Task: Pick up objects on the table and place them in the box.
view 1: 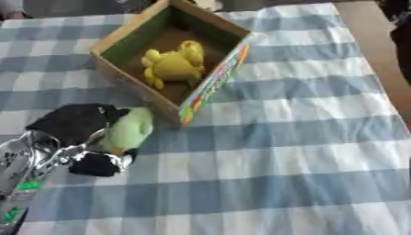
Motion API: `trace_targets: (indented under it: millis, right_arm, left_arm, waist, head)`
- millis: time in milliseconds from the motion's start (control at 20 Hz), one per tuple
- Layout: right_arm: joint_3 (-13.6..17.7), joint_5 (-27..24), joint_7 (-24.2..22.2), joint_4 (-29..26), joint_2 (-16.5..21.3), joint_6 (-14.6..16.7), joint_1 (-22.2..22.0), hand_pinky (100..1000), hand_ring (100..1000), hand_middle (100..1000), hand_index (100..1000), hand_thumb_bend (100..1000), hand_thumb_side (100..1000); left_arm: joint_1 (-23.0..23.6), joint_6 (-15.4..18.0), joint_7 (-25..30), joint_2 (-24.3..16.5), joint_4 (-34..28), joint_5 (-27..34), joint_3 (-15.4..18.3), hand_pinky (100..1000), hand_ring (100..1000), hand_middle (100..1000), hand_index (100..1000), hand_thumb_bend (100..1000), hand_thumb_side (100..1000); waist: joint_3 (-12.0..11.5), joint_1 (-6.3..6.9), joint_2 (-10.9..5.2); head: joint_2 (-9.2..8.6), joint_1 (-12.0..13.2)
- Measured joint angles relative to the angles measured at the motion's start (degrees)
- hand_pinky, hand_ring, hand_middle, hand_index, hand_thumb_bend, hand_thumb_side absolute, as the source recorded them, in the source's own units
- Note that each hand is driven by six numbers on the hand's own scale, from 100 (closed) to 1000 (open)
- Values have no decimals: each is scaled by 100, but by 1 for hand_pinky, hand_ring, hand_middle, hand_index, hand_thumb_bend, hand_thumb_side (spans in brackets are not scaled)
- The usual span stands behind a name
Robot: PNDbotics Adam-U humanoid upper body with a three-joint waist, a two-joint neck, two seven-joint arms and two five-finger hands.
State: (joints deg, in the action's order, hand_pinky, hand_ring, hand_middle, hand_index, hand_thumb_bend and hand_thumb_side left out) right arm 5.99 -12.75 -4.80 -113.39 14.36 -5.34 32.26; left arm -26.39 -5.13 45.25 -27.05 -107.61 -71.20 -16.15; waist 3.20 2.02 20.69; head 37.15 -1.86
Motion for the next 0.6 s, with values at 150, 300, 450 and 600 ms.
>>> trace_targets:
  millis: [150, 300, 450, 600]
  right_arm:
    - [1, 0, 0, 0, 0, 0, 0, 849, 805, 477, 828, 100, 479]
    - [1, 0, 0, 0, -1, 0, 0, 849, 805, 477, 828, 100, 478]
    - [1, 0, -1, 0, -1, -1, -2, 850, 805, 477, 828, 100, 477]
    - [1, 0, -2, 0, -2, -2, -5, 850, 805, 477, 828, 100, 478]
  left_arm:
    - [-20, -96, -99, 41, 34, -36, -28, 640, 817, 748, 894, 100, 380]
    - [-29, -158, -158, 42, 52, -38, -49, 613, 790, 720, 875, 100, 246]
    - [-35, -205, -199, 62, 52, -25, -62, 557, 748, 676, 844, 100, 244]
    - [-36, -236, -231, 64, 36, -11, -62, 522, 726, 655, 829, 100, 246]
  waist:
    - [1, 0, 0]
    - [3, 0, 0]
    - [3, -2, -1]
    - [-1, -2, -5]
  head:
    - [-1, 1]
    - [-1, 1]
    - [-14, 1]
    - [-39, 1]
